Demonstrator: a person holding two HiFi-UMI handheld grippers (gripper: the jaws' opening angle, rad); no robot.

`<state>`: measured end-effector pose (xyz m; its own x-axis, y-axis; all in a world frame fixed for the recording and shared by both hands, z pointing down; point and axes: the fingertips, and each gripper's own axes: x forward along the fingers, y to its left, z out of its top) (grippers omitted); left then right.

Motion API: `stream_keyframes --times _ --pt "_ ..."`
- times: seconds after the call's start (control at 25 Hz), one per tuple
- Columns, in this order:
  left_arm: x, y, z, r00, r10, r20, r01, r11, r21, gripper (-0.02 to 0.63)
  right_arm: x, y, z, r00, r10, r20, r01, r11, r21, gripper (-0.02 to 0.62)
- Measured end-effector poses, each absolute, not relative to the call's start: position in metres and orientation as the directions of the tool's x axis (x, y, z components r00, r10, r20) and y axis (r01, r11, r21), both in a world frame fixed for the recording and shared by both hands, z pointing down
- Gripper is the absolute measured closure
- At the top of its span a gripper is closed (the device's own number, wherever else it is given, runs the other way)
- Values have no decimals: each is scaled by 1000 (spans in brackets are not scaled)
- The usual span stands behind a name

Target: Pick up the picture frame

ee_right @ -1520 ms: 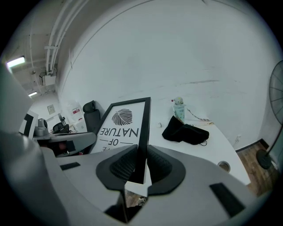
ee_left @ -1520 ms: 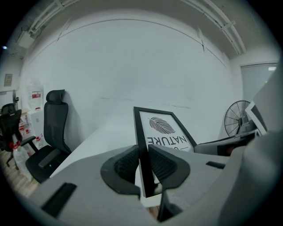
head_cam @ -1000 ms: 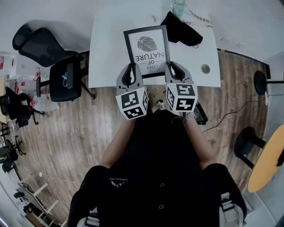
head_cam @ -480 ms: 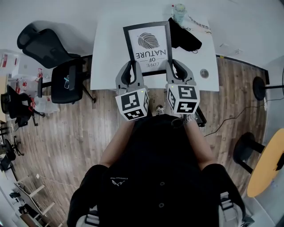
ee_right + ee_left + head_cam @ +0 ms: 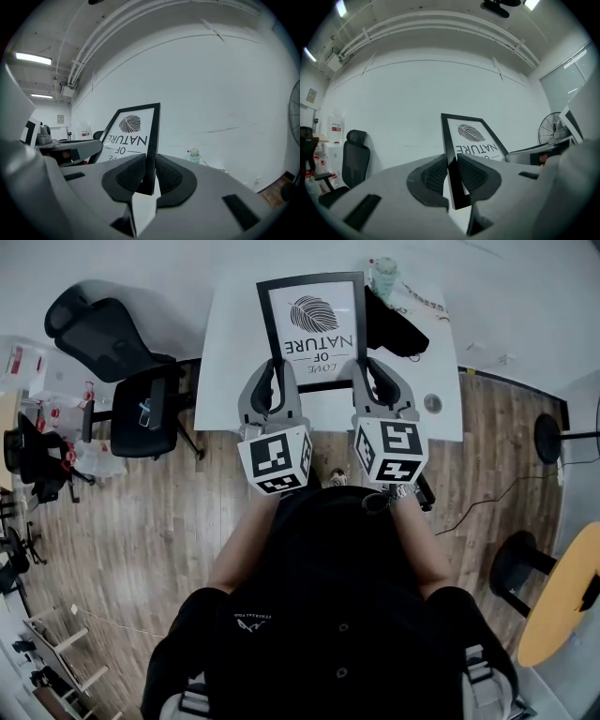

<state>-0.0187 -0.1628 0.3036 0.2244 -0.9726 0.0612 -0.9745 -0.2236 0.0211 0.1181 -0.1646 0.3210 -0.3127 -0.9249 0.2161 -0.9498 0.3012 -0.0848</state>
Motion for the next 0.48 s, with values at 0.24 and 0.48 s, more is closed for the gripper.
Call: stream_keyframes --times 0.24,0.48 --pt "-18 -157 275 230 -973 -4 -973 -230 19 534 119 -161 292 -314 -937 152 -949 309 -58 529" --pt "-20 -158 262 228 -972 -60 -974 -229 -4 534 117 -164 279 -327 -940 95 -945 323 -51 529"
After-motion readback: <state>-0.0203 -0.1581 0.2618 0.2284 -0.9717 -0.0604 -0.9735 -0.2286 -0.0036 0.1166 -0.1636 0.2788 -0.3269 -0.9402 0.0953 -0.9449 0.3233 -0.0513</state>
